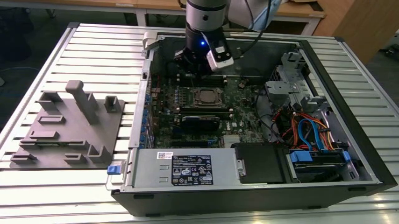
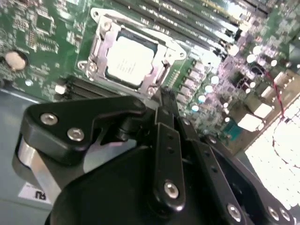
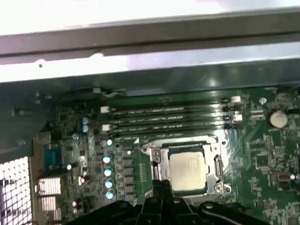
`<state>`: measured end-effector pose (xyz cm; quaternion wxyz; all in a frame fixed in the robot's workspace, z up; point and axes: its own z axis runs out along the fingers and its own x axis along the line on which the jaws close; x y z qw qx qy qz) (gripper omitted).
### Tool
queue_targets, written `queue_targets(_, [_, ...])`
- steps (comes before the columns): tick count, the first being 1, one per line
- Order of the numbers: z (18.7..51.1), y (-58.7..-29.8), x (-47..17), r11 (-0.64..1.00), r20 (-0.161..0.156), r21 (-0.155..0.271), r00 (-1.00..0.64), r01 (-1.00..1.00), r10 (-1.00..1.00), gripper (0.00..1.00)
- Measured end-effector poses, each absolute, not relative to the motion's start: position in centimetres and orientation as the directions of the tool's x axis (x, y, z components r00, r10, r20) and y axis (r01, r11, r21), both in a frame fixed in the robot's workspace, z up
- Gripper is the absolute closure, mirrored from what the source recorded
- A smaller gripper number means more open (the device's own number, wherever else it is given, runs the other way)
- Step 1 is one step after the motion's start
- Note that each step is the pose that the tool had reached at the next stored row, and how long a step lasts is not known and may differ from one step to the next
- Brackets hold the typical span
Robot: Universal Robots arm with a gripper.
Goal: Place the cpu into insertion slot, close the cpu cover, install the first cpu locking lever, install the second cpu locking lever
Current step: 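Install the first cpu locking lever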
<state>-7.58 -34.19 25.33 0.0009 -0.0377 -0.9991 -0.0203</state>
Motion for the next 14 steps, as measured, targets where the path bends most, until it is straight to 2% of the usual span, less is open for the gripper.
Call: queue_targets(14, [25.6, -34.0, -10.5, 0.998, 0.0, 0.041, -0.999, 0.048, 0.048, 0.9])
